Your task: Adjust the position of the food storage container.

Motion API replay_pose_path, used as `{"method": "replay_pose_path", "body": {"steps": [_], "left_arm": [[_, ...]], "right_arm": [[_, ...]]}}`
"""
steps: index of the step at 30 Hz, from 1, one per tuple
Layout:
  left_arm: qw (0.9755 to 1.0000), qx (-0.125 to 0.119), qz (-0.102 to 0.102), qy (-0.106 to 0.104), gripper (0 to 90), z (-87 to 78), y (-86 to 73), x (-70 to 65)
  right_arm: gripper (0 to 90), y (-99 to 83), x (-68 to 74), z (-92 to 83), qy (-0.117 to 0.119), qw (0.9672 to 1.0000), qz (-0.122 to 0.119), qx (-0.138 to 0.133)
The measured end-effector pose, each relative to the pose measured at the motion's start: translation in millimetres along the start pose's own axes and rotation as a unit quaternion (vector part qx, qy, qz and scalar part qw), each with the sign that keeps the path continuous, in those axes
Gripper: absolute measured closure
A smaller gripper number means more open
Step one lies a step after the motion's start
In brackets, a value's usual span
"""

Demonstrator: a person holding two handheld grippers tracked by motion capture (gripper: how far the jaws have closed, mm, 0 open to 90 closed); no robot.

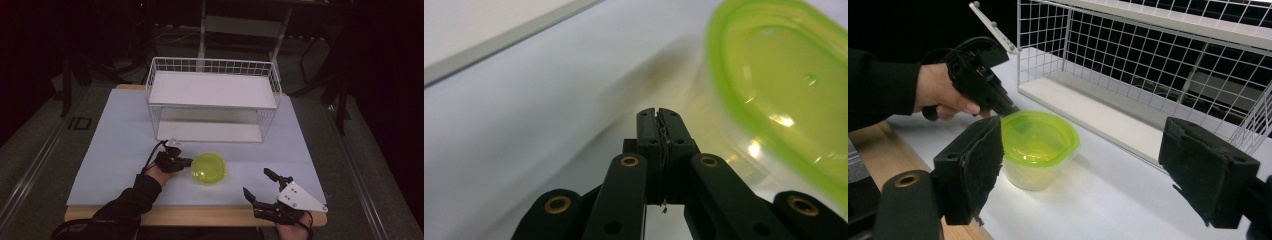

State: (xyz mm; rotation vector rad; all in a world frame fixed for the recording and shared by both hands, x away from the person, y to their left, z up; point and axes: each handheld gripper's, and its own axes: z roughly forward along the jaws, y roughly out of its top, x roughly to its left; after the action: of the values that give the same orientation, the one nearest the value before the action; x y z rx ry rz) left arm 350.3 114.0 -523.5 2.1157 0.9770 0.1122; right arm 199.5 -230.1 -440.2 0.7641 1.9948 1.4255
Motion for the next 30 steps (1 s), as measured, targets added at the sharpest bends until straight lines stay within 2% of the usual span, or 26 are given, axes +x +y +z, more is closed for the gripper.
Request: {"method": "replay_pose_path", "body": {"steps": [4,6,8,10,13,16,20,23,26,30], "left_arm": [[0.9997,-0.017,-0.013,0.009,86.7,-17.2,-3.2,6.7],[0.9993,-0.026,-0.023,0.015,81.1,-27.2,-4.8,9.3],[0.9986,-0.041,-0.03,0.011,71.9,-38.4,-6.3,10.3],[0.9986,-0.048,-0.021,0.008,63.2,-49.8,-7.1,8.9],[0.9977,-0.068,-0.008,-0.001,55.4,-67.4,-8.9,5.4],[0.9956,-0.091,-0.01,-0.017,44.3,-83.0,-12.9,3.0],[0.9932,-0.107,-0.013,-0.043,27.8,-95.3,-19.7,-2.9],[0.9912,-0.113,-0.01,-0.068,21.3,-99.6,-24.5,-9.5],[0.9901,-0.117,-0.002,-0.078,20.8,-103.4,-26.9,-17.2],[0.9886,-0.125,0.002,-0.084,20.8,-110.5,-26.2,-25.9]], "right_arm": [[20.3,-0.3,0.1,1.5,-0.005,1.0,-0.003,0.007],[20.7,-1.0,-0.3,2.7,-0.007,0.9999,-0.003,0.015],[20.7,-1.7,-1.0,3.4,-0.003,0.9999,0.005,0.014],[20.7,-2.0,-1.0,3.8,-0.003,0.9999,0.007,0.013],[20.7,-2.6,-1.8,6.3,0.008,0.9998,0.01,0.015],[20.2,-3.2,-1.8,8.3,0.015,0.9997,0.013,0.017],[17.6,-3.0,-1.7,10.0,0.016,0.9996,0.009,0.019],[14.4,-3.4,-2.2,11.9,0.017,0.9995,0.007,0.025],[13.5,-2.3,-1.9,13.4,0.01,0.9995,0.002,0.032],[13.6,0.4,-3.2,15.2,0.01,0.999,0.009,0.043]]}}
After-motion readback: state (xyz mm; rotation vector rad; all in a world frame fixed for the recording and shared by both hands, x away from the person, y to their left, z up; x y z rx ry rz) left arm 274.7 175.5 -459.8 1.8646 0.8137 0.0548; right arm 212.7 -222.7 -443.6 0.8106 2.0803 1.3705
